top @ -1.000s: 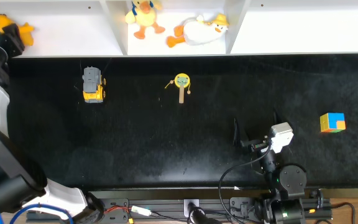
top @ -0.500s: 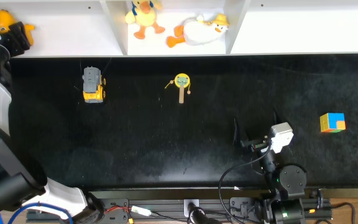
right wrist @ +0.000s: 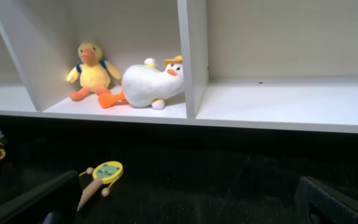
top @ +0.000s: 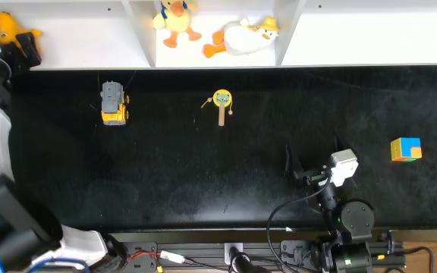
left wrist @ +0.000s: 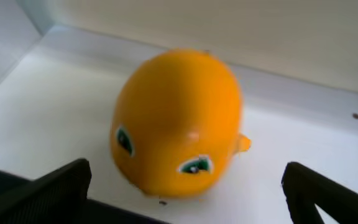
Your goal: Store Toys
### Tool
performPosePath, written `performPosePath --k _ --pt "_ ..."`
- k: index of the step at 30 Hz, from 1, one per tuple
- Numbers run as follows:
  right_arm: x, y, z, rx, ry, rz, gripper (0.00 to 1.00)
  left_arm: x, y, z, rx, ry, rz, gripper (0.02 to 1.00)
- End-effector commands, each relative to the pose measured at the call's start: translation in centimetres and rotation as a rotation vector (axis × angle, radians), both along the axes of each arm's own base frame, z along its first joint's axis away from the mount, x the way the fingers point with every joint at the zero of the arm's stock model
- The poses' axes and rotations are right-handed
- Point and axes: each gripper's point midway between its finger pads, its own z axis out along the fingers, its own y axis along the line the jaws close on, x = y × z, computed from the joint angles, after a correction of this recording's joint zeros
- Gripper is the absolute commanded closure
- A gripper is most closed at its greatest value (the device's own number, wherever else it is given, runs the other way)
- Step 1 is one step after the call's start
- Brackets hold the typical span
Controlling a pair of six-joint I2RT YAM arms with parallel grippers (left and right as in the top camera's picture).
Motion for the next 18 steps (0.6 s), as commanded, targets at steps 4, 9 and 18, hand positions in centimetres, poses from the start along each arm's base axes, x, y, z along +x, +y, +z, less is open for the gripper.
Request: performPosePath --k 4,9,18 --pt "0.0 0.1 -0.4 0.004 0.002 0.003 0.007 -3.2 -0.6 4.8 0.064 -0.009 0.014 0.020" --pt "0.0 0.1 -0.4 0.004 0.002 0.003 0.005 -6.4 -0.7 5.6 0.039 0.036 0.046 0.020" --pt "0.0 0.1 -0.4 0.004 0.002 0.003 0.005 -12.0 -2.9 8.0 0.045 0.065 0.064 0.020"
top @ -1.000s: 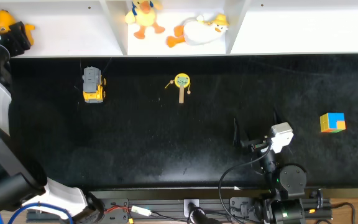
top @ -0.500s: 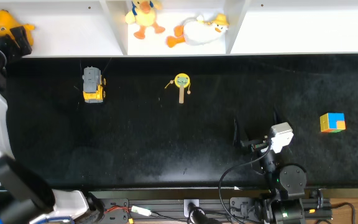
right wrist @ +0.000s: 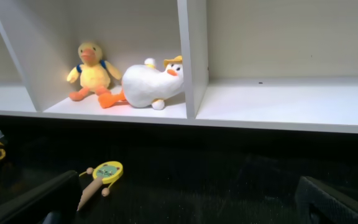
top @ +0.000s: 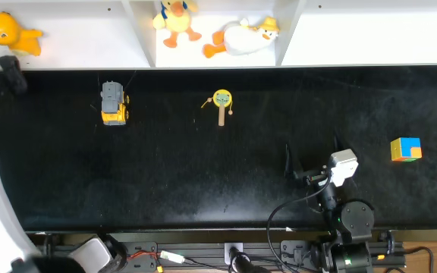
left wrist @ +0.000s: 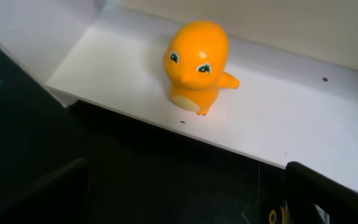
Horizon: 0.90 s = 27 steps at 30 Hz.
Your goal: Store Toys
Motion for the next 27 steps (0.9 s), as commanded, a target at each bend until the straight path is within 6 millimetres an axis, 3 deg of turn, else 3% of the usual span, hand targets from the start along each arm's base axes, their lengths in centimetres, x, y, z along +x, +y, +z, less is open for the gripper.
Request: performPosePath --k 1,8,13,20,27 --pt "0.0 0.1 -0.4 0.004 0.003 0.003 0.005 -2.3 -1.6 1.7 0.036 -0.013 -0.018 0.020" --pt "0.0 0.1 -0.4 0.004 0.003 0.003 0.005 -4.6 -6.1 0.6 -0.054 -0.037 -0.141 0.020" --pt "0.0 0.1 -0.4 0.004 0.003 0.003 0.007 -5.9 -8.5 -2.0 -0.080 -0.001 -0.181 0.020" --pt "0.0 0.1 -0.4 0.004 0.003 0.003 0.005 -4.8 -13.2 -6.2 -0.133 0.080 -0.319 0.020" --pt "0.0 0.1 -0.4 0.004 0.003 0.003 0.005 -3.4 -16.2 -9.4 -0.095 0.202 -0.368 0.020"
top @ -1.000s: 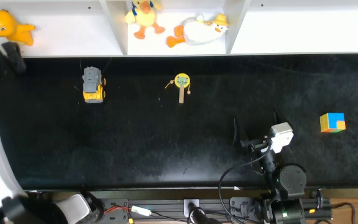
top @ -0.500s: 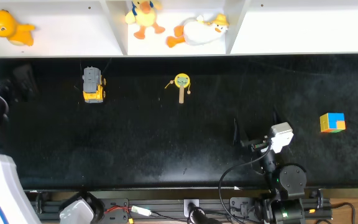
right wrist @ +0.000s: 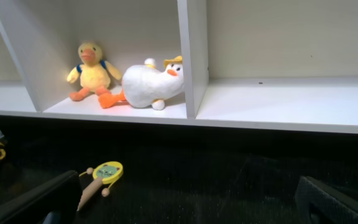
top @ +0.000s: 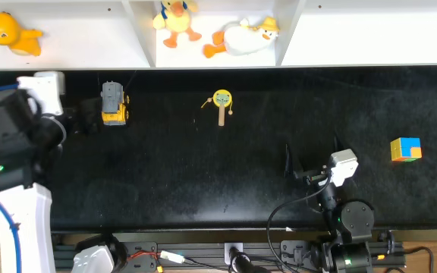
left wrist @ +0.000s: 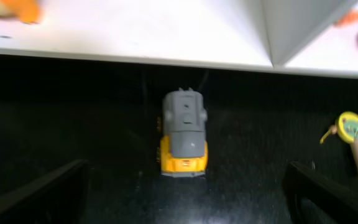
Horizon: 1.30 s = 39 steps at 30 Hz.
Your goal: Store Toys
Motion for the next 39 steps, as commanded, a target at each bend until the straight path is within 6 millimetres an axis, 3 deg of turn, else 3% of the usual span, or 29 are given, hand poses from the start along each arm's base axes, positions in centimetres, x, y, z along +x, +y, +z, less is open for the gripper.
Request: performPosePath --k 1,9,18,24,39 --pt "0.0 0.1 -0.4 0.003 0.002 0.003 0.005 0.6 -1.6 -2.4 0.034 0.077 -0.031 0.020" --pt "0.0 0.1 -0.4 0.003 0.002 0.003 0.005 1.6 -1.9 -7.0 -0.015 0.228 0.040 0.020" --pt "0.0 0.1 -0.4 0.003 0.002 0.003 0.005 3.9 -1.9 -10.6 -0.049 0.268 0.040 0.020" --pt "0.0 0.1 -0.4 0.003 0.002 0.003 0.005 5.1 -2.5 -12.4 -0.025 0.282 0.024 0.020" --pt "0.0 0.1 -0.4 0.003 0.002 0.003 0.005 5.3 -1.8 -16.0 0.061 0.360 0.059 0.020"
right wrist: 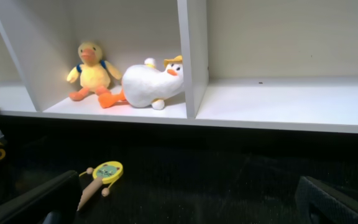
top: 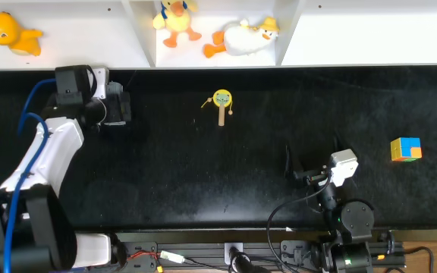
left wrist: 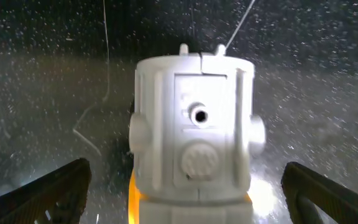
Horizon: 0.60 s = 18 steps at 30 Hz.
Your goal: Store Toys
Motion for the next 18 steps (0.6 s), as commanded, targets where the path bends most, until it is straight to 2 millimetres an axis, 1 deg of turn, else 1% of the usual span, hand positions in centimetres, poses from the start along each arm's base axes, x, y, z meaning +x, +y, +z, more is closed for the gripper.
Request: performPosePath --k 1,4,10,18 --pt "0.00 0.12 -0.37 0.004 0.003 0.003 0.005 -0.26 -0.05 -1.60 0.009 0.036 0.016 0.018" --pt "0.00 0.12 -0.37 0.004 0.003 0.003 0.005 -0.12 -0.03 -1.59 0.010 0.031 0.016 0.066" --pt "0.00 0.12 -0.37 0.004 0.003 0.003 0.005 -0.15 0.08 -1.69 0.016 0.032 0.019 0.259" --pt "0.00 0.12 -0.37 0.004 0.003 0.003 0.005 0.28 0.11 -1.47 0.015 0.013 0.023 0.435"
